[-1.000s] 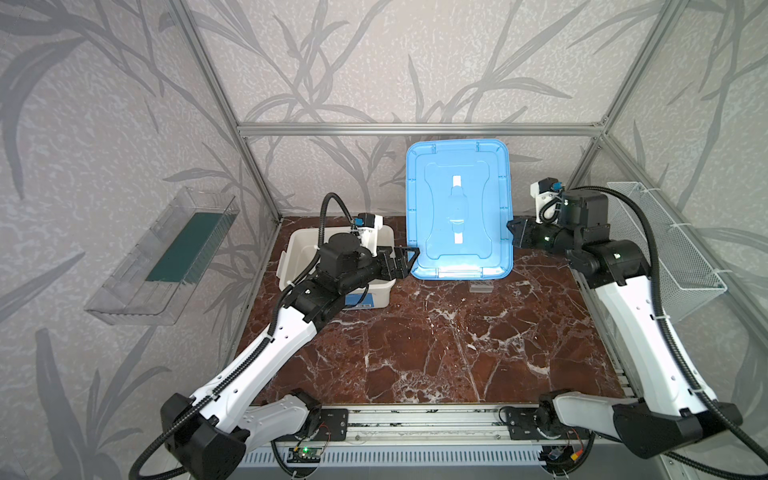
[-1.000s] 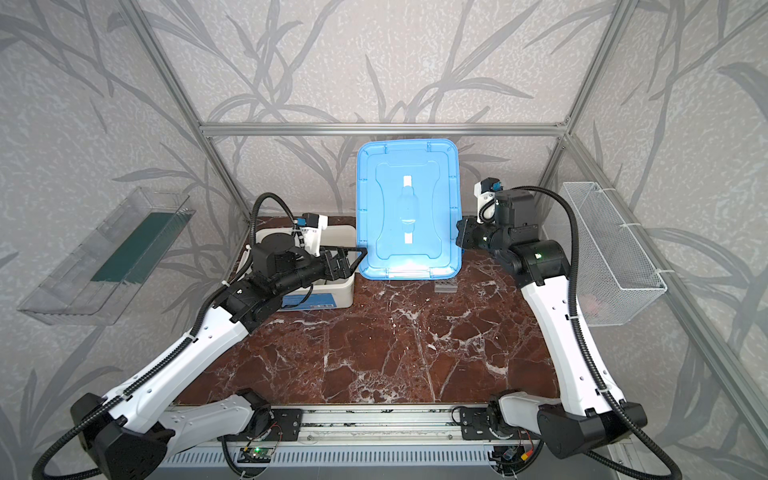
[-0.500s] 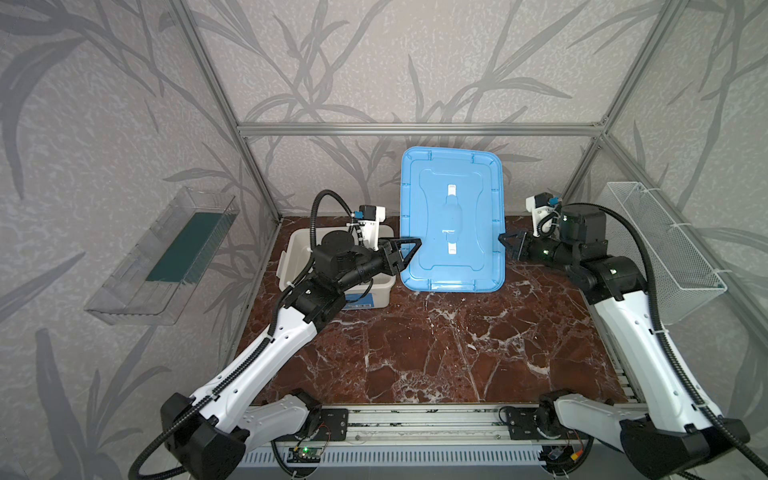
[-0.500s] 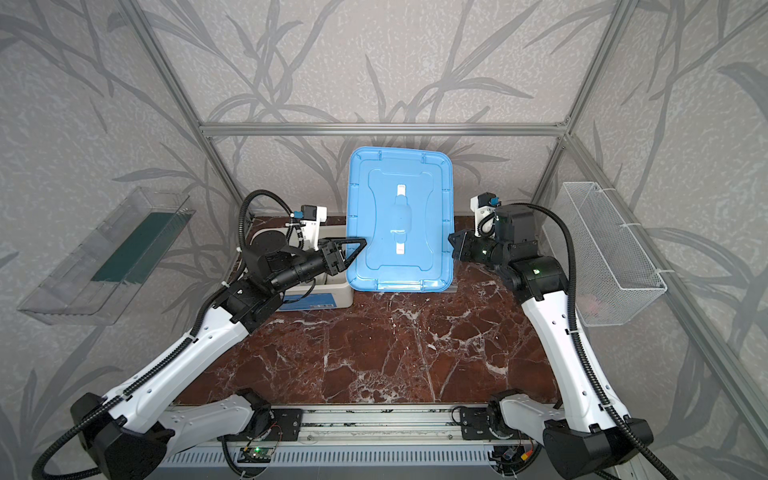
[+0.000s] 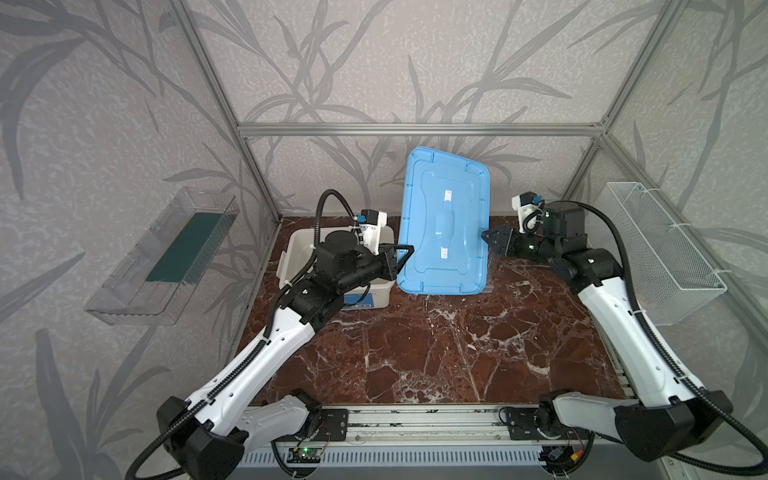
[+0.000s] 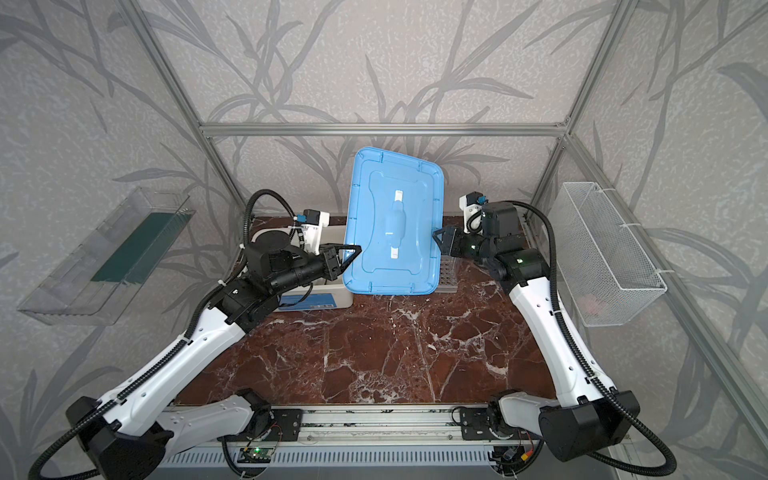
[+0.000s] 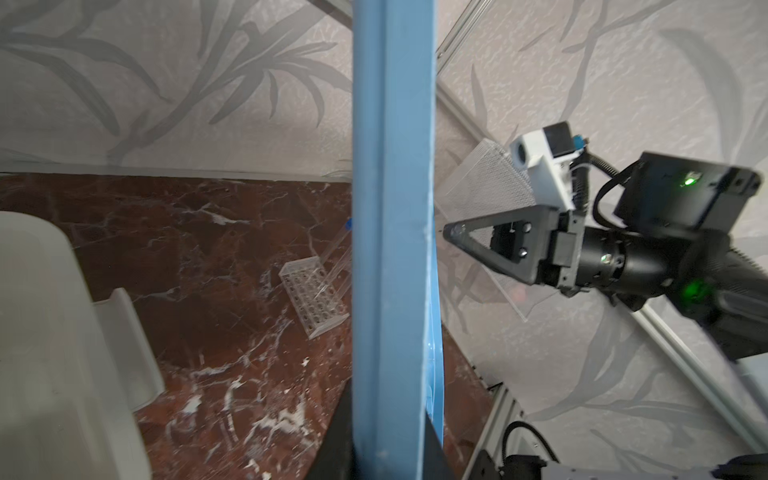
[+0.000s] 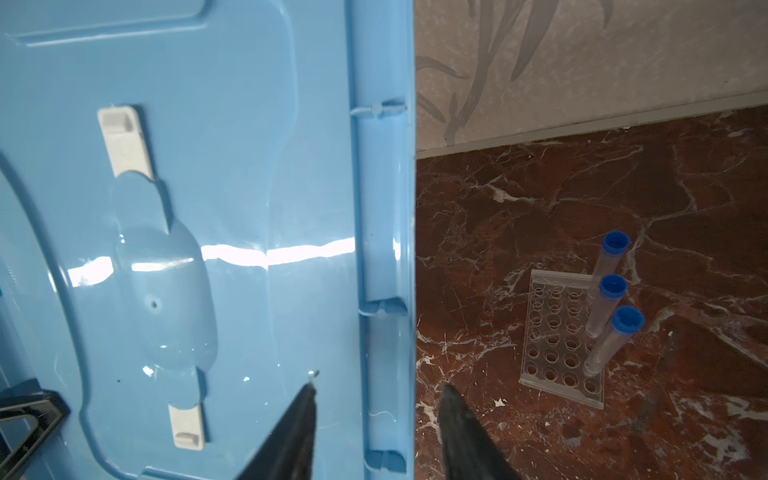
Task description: Organize the chemistry lab equipment
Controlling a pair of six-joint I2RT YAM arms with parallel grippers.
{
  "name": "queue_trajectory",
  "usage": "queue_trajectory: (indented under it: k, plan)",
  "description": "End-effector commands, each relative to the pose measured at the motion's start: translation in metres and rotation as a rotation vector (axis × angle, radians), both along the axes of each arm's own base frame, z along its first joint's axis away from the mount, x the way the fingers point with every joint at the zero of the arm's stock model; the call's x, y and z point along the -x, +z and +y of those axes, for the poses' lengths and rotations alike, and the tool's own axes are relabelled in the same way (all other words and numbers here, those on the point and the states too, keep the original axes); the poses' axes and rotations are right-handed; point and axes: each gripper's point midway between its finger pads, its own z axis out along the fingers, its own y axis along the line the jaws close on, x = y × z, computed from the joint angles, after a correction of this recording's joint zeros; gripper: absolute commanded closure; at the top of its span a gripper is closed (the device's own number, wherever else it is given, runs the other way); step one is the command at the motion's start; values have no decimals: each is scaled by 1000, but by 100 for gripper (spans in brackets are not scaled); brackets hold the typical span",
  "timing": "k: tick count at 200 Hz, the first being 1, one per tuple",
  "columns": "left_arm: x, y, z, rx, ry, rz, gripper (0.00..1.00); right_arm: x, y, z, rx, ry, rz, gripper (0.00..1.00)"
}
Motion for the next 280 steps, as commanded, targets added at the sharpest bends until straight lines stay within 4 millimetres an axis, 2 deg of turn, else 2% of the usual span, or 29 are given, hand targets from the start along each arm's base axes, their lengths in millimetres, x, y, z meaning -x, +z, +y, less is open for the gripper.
queue_trajectory:
  k: [1,17,38,69,87,98,120,145,171,205,239,280]
  plan:
    - [5,30,25,-142,81,-157,97,-3,28,4,-25,9,-56,1]
    - [4,37,42,-236,145,-211,98,-3,43,3,-35,1,-65,1]
    - [3,51,56,-367,200,-293,100,2,77,11,-127,47,-99,1]
    - [-4,59,64,-646,259,-473,100,11,129,17,-270,82,-121,1]
    - [-7,67,67,-709,285,-537,100,16,155,19,-332,87,-132,1]
    - [-6,70,65,-736,274,-578,100,17,168,20,-352,89,-144,1]
    - [-3,66,64,-877,276,-670,100,16,180,23,-373,99,-117,1]
    - [-4,59,65,-1011,305,-747,100,11,180,26,-402,99,-88,1]
    - [-5,55,69,-1113,359,-795,100,3,171,34,-433,124,-25,1]
    - [1,50,67,-1090,354,-813,100,-9,136,47,-403,138,83,1]
    - [2,31,61,-1147,315,-812,100,-19,106,67,-397,178,158,0]
    - [6,13,57,-1236,307,-811,100,-29,79,73,-357,182,215,9]
